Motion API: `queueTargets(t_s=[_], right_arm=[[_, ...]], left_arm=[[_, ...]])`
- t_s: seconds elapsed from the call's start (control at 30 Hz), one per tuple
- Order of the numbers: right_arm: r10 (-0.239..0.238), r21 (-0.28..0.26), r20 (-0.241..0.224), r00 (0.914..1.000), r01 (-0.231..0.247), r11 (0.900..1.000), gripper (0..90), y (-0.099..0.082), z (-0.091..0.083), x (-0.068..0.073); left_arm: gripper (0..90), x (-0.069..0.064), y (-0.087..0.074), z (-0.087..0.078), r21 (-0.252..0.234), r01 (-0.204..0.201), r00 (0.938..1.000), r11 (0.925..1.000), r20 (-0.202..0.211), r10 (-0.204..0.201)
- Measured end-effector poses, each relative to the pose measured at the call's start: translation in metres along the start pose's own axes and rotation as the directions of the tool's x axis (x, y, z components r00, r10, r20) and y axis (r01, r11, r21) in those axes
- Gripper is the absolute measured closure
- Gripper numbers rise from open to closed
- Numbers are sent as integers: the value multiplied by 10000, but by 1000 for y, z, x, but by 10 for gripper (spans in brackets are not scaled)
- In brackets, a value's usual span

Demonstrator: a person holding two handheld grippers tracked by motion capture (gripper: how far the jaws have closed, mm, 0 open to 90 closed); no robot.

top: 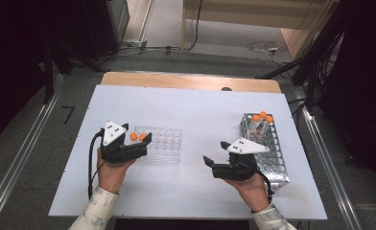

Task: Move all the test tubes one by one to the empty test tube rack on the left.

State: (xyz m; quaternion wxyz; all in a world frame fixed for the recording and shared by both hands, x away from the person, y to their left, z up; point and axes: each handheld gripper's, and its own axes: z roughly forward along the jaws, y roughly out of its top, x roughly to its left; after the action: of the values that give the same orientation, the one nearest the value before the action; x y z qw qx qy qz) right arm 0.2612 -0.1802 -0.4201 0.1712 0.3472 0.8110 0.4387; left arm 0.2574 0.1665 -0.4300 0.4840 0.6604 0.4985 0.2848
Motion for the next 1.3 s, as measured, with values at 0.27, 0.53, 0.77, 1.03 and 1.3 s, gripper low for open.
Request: queueTargets(t_s=[0.27, 0.53, 0.77, 1.03, 1.3], right_arm=[[373, -333, 538, 9979, -355, 9988, 215, 2, -14, -22], [1060, -780, 1523, 9826, -950, 9924, 214, 1, -32, -59], [1632, -1042, 2323, 9589, -1423, 9843, 214, -4, -44, -92], [2015, -1155, 2861, 9368, -1751, 9778, 215, -11, -51, -122], [1926, -927, 3098, 9311, -1720, 9807, 255, -21, -52, -154]], left_arm=[[149, -5, 4, -5, -178, -71, 9998, 9998, 191, 74], [137, -10, 7, -8, -351, -49, 9995, 9994, 319, 60], [138, -12, 7, -7, -326, -100, 9992, 9994, 390, 113], [142, -14, 7, -7, -342, -182, 9991, 9992, 378, 195], [145, -14, 7, -6, -273, -236, 9990, 9993, 384, 246]])
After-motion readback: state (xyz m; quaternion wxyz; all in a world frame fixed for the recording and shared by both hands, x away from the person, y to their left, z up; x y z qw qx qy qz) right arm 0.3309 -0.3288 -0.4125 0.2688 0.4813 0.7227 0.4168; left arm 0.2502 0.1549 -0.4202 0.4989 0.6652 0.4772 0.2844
